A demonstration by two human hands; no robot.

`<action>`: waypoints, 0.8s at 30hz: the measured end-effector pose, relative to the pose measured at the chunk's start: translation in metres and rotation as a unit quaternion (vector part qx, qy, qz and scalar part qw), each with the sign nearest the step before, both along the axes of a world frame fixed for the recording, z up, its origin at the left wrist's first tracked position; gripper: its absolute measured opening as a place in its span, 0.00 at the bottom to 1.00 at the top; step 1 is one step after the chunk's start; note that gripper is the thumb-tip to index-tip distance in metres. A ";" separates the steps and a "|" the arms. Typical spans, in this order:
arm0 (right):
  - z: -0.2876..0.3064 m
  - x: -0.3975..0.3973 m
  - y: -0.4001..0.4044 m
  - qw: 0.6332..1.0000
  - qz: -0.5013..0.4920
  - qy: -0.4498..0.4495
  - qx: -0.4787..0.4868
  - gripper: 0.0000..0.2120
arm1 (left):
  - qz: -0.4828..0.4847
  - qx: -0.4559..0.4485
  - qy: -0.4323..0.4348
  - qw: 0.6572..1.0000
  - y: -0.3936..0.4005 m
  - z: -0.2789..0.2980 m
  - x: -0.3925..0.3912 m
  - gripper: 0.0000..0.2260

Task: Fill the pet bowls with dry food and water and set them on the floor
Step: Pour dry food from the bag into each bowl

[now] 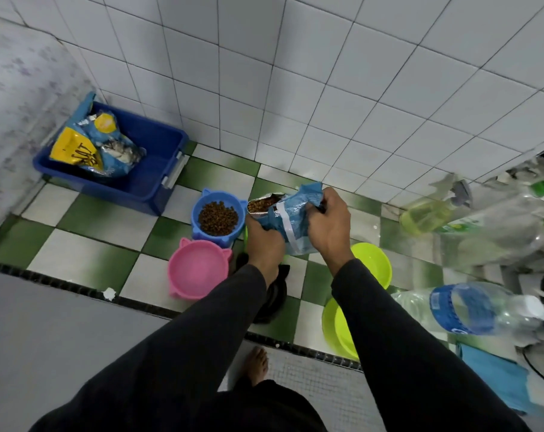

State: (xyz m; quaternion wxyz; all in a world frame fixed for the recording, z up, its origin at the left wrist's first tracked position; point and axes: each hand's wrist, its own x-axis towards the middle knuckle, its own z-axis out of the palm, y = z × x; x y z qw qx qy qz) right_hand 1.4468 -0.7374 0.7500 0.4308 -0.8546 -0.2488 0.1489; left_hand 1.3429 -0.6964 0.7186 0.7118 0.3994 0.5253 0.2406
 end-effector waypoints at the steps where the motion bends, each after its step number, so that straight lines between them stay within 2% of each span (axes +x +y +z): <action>1: 0.000 0.003 -0.005 1.000 0.000 0.005 0.006 0.04 | 0.004 0.011 0.003 1.000 -0.005 0.002 0.003 0.28; 9: 0.001 0.023 -0.040 0.999 -0.003 0.023 0.030 0.07 | 0.010 0.030 -0.002 0.999 -0.033 -0.002 0.029 0.25; 14: 0.005 0.034 -0.051 1.000 0.011 -0.010 0.014 0.03 | -0.015 0.027 -0.015 0.999 -0.048 -0.012 0.039 0.22; 20: 0.009 0.035 -0.056 0.995 0.054 -0.071 -0.031 0.06 | -0.029 -0.038 -0.039 0.998 -0.061 -0.028 0.047 0.19; 24: 0.010 0.033 -0.057 0.988 0.088 -0.106 -0.069 0.06 | -0.032 -0.090 -0.063 0.993 -0.063 -0.029 0.050 0.13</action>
